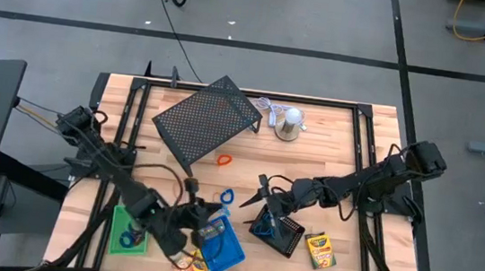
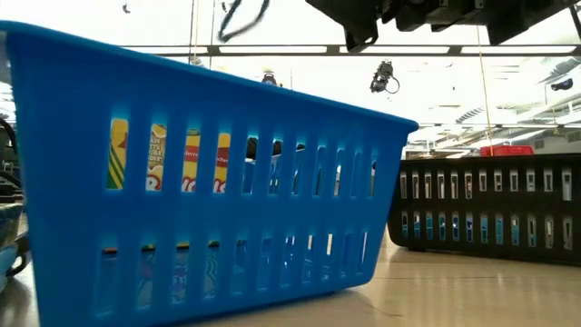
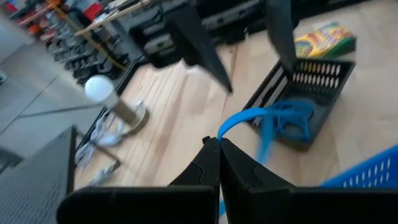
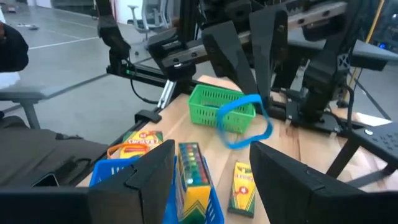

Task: Pick & Place Office Desk Supplies
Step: Put the blue rubber band into the black bin

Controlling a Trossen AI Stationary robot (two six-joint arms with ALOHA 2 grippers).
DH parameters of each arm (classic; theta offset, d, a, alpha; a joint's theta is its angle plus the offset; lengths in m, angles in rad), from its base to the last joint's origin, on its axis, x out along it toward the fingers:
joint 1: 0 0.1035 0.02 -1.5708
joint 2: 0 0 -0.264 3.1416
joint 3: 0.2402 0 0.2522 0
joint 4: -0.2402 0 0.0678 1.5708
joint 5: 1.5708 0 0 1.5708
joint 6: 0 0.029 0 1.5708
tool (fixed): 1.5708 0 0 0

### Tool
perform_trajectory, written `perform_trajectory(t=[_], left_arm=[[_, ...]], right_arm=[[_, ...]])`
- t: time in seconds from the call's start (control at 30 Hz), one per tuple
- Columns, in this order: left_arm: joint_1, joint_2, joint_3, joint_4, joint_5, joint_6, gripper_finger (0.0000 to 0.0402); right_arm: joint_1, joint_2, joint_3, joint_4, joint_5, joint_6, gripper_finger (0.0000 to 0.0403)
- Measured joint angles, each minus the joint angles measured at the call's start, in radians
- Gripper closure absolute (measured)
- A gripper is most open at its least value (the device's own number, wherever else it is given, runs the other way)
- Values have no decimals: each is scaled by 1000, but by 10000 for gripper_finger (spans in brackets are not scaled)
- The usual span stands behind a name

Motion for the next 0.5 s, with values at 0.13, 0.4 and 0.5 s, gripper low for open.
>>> perform_trajectory(t=[0.13,0.4,0.5], left_arm=[[58,0,0,130,56,138,401],[149,0,1,315,170,326,401],[174,0,1,320,212,329,401]], right_arm=[[1,0,0,30,-23,2,185],[5,0,0,36,-5,7,185],[5,-1,0,43,73,28,185]])
